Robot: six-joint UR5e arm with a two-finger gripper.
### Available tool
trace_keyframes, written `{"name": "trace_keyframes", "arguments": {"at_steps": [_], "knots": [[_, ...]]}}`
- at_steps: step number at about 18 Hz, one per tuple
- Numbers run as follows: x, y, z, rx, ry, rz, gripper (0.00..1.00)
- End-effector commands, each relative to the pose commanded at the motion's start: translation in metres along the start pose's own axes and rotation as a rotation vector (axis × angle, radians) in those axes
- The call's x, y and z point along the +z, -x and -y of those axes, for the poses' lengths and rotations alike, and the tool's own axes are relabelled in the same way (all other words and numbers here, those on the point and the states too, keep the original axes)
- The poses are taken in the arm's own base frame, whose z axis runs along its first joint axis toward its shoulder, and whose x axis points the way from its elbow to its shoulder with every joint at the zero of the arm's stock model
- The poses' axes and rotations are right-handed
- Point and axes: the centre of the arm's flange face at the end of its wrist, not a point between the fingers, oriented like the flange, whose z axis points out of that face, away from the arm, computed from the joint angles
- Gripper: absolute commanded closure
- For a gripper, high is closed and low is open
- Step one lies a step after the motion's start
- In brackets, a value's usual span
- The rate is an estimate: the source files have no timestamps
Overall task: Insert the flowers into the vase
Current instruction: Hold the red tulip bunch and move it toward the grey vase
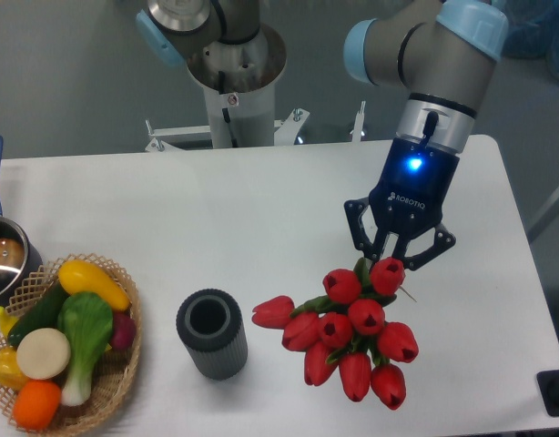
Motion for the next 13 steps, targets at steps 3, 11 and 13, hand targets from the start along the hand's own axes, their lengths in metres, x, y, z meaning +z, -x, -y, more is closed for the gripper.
{"name": "trace_keyframes", "arguments": {"at_steps": [3, 11, 13], "knots": [[0.0016, -0.0014, 0.0002, 0.005, 0.001, -0.003, 0.93], [0.0063, -0.0051, 0.0001, 0.005, 0.003, -0.012, 0.93], [0.0079, -0.0067, 0.0006, 0.006, 0.002, -0.016, 0.93]]}}
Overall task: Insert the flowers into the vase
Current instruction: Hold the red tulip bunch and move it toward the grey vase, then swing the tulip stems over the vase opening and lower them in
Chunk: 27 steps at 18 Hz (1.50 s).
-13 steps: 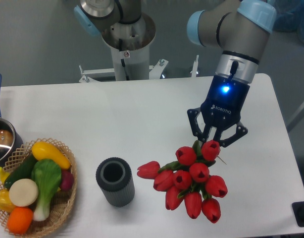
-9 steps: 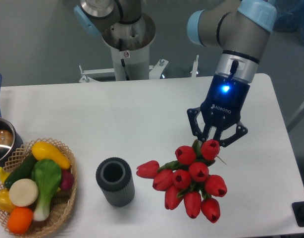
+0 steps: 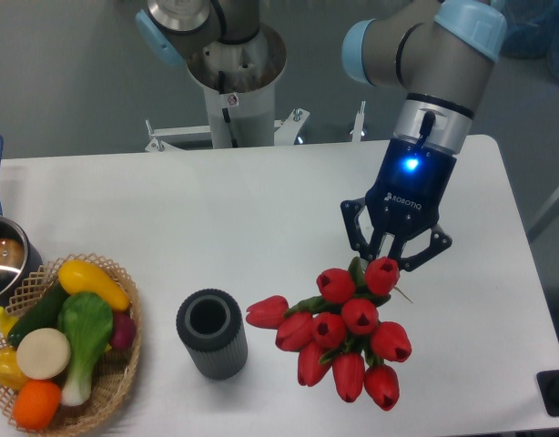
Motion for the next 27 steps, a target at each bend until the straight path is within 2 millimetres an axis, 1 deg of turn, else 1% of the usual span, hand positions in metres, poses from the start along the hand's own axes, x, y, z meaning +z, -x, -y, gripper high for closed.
{"name": "trace_keyframes", "arguments": {"at_steps": [3, 6, 7, 9, 12, 14, 16, 18, 20, 23, 25, 26, 27], "knots": [[0.007, -0.005, 0.005, 0.007, -0.002, -0.012, 0.93], [0.011, -0.008, 0.006, 0.006, -0.004, -0.022, 0.93], [0.015, -0.012, 0.010, 0.013, -0.009, -0.031, 0.93], [0.019, -0.020, 0.016, 0.011, -0.080, -0.090, 0.94], [0.030, -0.025, 0.015, -0.013, -0.222, -0.207, 0.94], [0.032, -0.030, 0.017, -0.010, -0.270, -0.244, 0.94], [0.035, -0.039, 0.020, -0.019, -0.331, -0.298, 0.94], [0.039, -0.048, 0.016, -0.029, -0.391, -0.349, 0.94], [0.049, -0.061, 0.000, -0.033, -0.450, -0.400, 0.94], [0.055, -0.072, -0.010, -0.032, -0.543, -0.455, 0.95], [0.065, -0.085, -0.012, 0.009, -0.569, -0.471, 0.95], [0.066, -0.089, -0.010, 0.017, -0.597, -0.485, 0.95], [0.066, -0.089, -0.010, 0.012, -0.626, -0.497, 0.95]]}}
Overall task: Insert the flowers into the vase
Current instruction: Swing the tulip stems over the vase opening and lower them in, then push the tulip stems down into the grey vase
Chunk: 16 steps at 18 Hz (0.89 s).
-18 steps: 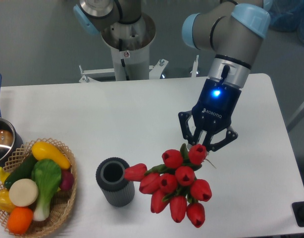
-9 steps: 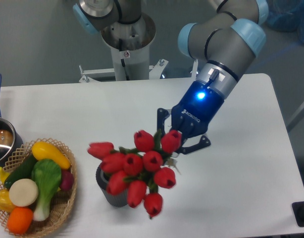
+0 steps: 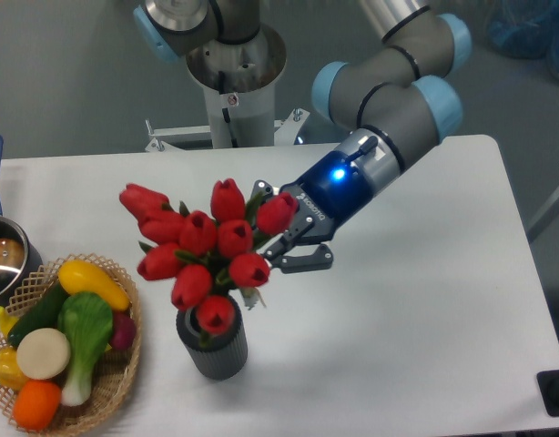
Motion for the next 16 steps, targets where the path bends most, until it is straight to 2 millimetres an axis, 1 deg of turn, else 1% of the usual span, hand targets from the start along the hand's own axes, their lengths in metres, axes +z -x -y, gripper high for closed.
{"name": "trace_keyframes", "arguments": {"at_steps": [4, 6, 9, 11, 16], "knots": [[0.008, 0.001, -0.010, 0.003, -0.016, -0.019, 0.95], [0.010, 0.001, -0.011, 0.000, -0.029, -0.027, 0.95], [0.013, 0.003, -0.026, -0.005, -0.029, -0.032, 0.95], [0.013, 0.000, -0.035, -0.008, -0.030, -0.032, 0.95], [0.016, -0.004, -0.051, -0.002, -0.031, -0.035, 0.95]]}}
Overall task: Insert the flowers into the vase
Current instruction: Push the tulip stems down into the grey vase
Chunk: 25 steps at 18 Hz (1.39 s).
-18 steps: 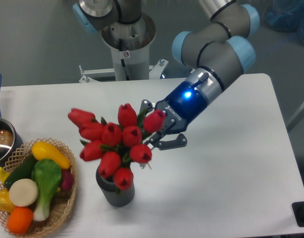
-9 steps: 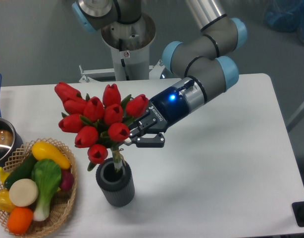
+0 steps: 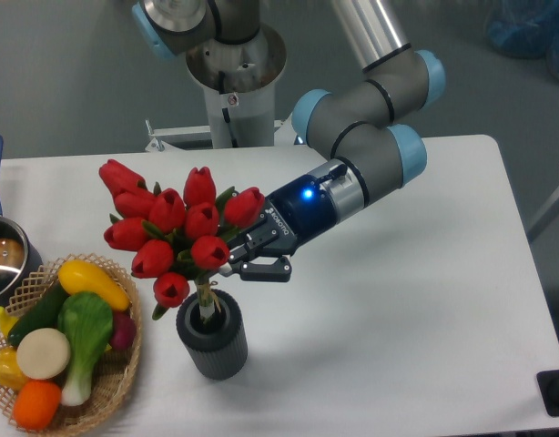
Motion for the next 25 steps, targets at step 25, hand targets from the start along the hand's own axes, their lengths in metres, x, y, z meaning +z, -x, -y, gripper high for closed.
{"name": "trace_keyframes", "arguments": {"at_steps": [25], "knots": [[-0.002, 0.005, -0.071, -0.060, 0.002, 0.004, 0.90]]}}
